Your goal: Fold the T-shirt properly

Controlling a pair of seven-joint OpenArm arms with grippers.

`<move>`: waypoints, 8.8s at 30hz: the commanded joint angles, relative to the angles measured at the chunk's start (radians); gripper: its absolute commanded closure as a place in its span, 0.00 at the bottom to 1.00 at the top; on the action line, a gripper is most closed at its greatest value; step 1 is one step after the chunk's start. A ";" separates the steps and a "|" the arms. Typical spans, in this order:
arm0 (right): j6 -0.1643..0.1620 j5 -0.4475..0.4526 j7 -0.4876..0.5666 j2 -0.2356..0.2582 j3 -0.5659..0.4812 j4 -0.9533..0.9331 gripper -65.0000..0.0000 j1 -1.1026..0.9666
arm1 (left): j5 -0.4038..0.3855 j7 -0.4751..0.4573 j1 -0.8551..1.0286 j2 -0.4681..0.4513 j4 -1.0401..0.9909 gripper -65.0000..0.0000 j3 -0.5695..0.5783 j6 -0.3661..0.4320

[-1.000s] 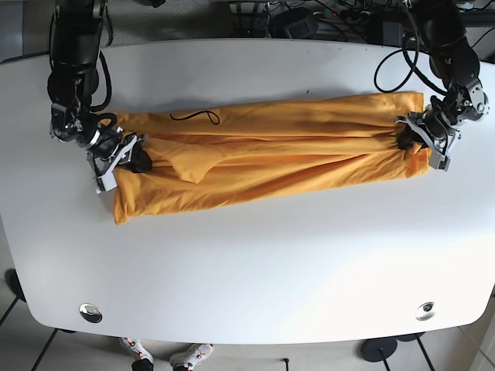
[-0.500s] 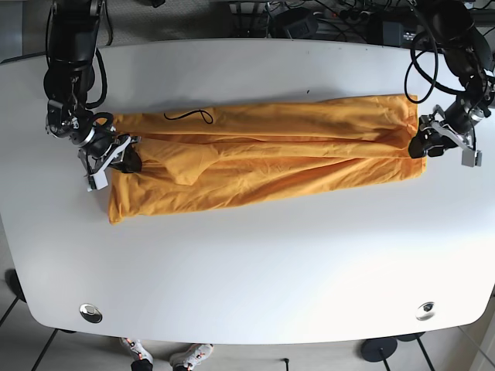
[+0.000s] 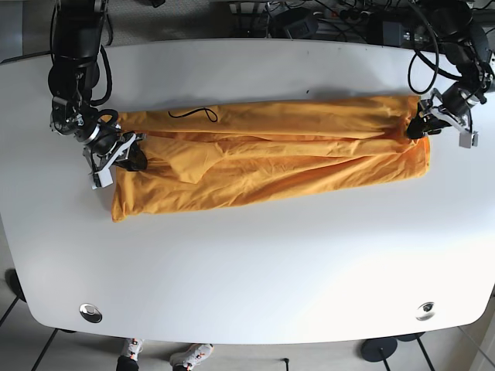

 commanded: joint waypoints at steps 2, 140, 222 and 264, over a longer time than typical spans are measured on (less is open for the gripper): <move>-0.005 -0.034 -0.050 0.008 -0.002 -0.001 0.87 0.002 | 0.013 0.022 -0.003 -0.012 0.010 0.46 0.055 0.000; -0.308 -0.398 -0.297 -0.302 -0.552 0.659 0.96 0.081 | 0.291 -0.107 -0.124 0.242 0.231 0.99 0.600 0.000; -0.177 -0.408 -0.171 -0.417 -0.635 0.740 0.36 -0.116 | 0.150 -0.113 0.003 0.060 0.237 0.99 0.059 0.000; -0.185 -0.102 -0.105 -0.509 -0.570 0.073 0.36 0.349 | 0.150 -0.113 0.003 0.058 0.268 0.99 0.086 0.000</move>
